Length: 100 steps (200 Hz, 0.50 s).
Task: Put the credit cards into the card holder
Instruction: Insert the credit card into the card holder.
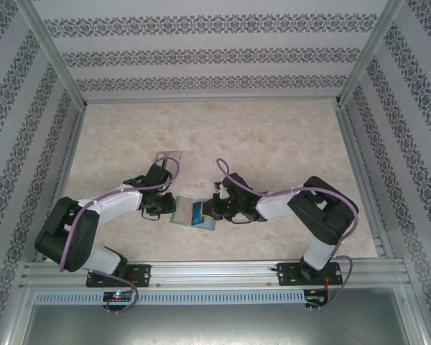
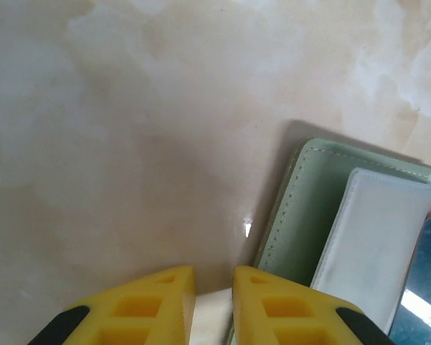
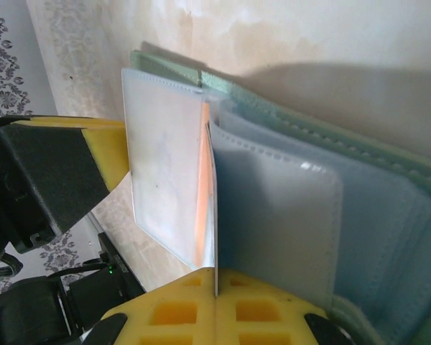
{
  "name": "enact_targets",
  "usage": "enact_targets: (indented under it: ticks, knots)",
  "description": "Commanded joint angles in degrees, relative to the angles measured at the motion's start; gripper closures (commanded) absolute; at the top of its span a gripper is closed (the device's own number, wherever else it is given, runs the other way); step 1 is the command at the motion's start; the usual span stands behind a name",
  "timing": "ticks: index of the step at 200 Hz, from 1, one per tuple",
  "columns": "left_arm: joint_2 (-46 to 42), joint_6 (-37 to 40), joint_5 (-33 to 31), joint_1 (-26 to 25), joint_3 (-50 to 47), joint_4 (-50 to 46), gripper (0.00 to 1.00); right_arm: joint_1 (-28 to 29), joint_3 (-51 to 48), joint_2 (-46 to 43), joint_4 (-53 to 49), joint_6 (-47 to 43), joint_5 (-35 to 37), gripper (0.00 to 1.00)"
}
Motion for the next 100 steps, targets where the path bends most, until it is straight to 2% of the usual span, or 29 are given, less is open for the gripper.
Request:
enact_targets:
  ticks: [1, 61, 100]
  knots:
    - [3.32, 1.15, 2.97, -0.56, -0.85, 1.37, 0.79, -0.82, -0.07, 1.53, 0.48, 0.82, -1.25, 1.0]
    - [3.02, 0.17, 3.07, -0.58, -1.43, 1.46, 0.83, -0.78, 1.9, 4.38, 1.76, 2.06, -3.85, 1.0]
    - [2.22, -0.8, 3.9, -0.49, -2.09, 1.94, 0.85, -0.25, 2.12, 5.23, 2.46, 3.11, -3.1, 1.0]
